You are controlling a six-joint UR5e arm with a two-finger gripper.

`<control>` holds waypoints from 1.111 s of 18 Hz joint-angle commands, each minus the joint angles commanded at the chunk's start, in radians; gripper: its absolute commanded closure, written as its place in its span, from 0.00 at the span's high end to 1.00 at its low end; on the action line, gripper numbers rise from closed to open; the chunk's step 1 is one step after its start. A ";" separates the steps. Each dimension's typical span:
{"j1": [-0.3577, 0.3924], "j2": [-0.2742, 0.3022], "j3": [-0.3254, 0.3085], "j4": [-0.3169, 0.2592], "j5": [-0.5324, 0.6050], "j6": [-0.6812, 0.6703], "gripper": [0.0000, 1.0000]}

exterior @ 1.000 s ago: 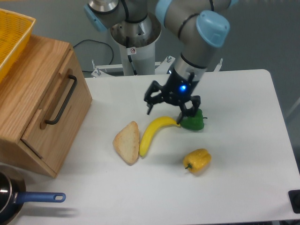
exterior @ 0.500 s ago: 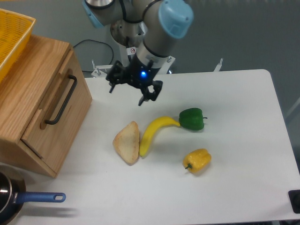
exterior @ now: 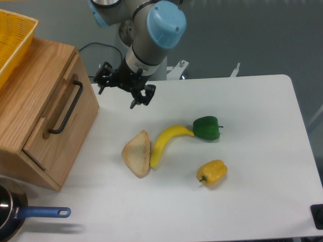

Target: Slide open the top drawer

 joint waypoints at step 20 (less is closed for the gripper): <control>-0.121 0.012 0.003 0.034 -0.003 -0.052 1.00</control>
